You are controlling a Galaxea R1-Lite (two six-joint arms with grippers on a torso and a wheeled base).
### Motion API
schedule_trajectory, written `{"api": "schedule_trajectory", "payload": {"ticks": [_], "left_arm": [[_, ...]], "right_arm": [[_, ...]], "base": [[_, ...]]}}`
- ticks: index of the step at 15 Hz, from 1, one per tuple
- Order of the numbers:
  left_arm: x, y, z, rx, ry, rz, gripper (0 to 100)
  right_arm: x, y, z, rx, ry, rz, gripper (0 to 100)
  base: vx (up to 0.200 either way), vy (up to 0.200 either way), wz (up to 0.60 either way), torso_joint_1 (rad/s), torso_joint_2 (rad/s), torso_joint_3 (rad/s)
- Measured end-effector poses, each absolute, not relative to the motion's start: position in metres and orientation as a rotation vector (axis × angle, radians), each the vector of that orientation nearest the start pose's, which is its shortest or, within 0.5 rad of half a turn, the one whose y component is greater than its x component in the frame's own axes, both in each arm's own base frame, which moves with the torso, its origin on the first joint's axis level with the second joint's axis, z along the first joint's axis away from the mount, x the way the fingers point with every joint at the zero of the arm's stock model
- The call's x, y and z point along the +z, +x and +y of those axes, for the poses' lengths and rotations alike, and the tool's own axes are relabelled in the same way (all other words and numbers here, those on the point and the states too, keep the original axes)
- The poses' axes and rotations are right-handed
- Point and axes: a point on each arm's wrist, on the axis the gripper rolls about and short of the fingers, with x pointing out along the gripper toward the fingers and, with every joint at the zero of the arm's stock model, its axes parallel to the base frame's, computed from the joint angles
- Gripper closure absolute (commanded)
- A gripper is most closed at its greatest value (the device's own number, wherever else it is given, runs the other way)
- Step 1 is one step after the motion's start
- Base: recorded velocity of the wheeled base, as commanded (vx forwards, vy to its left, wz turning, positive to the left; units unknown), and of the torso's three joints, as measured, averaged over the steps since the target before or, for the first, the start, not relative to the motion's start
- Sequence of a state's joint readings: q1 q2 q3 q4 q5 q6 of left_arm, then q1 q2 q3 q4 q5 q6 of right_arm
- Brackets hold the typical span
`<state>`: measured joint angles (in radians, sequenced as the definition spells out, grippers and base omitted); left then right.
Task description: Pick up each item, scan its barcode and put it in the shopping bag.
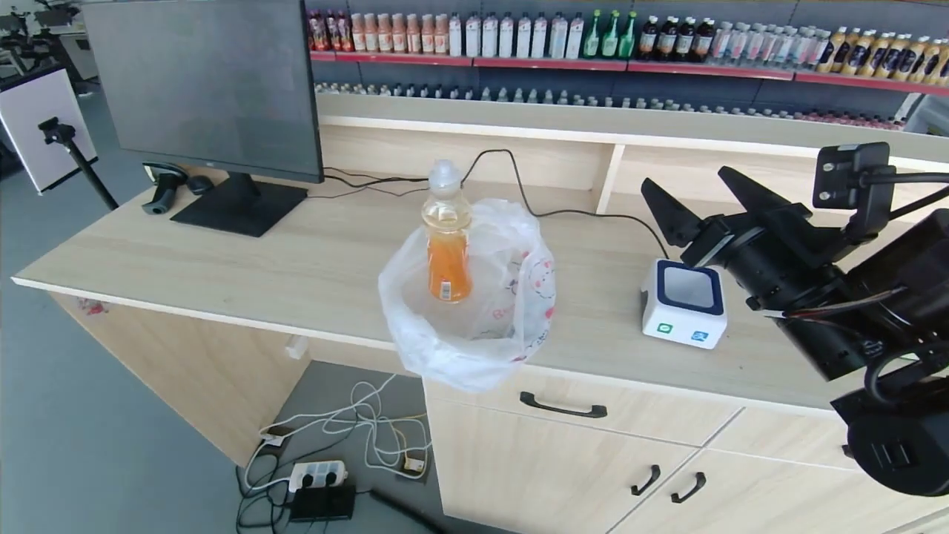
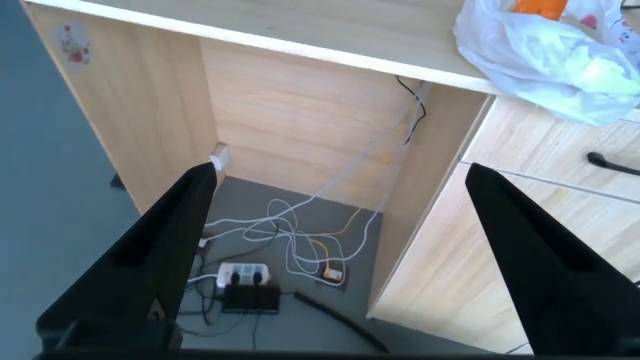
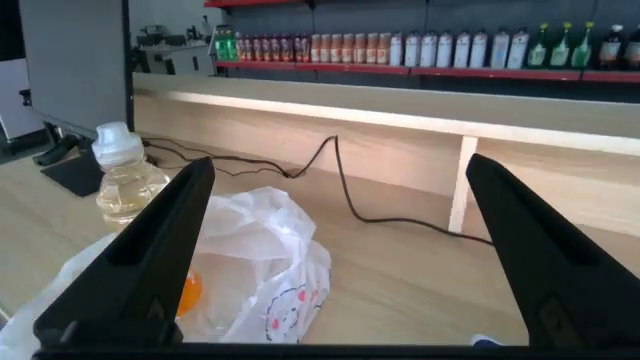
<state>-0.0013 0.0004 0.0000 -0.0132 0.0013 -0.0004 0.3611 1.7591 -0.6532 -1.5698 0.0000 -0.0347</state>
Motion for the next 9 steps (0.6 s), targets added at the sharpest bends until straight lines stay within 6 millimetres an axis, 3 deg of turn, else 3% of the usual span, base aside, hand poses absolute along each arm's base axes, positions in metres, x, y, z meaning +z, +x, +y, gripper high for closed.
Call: {"api": "schedule_trajectory", "payload": {"ticks": [4, 9], "left_arm": [[0.0768, -0.0228, 0.0001, -0.001, -0.001, -0.012, 0], [0.0767, -0.0228, 0.0001, 0.000, -0.003, -0.011, 0]], "right_arm": [[0.2173, 0.2717, 0.1027, 0.347, 0.049, -0.459, 0], [0.2159, 0.2722, 0.0979, 0.331, 0.040, -0.453, 0]], "base": [[0.000, 0.000, 0.00, 0.000, 0.00, 0.000], [0.000, -0.200, 0.00, 0.000, 0.00, -0.002]]}}
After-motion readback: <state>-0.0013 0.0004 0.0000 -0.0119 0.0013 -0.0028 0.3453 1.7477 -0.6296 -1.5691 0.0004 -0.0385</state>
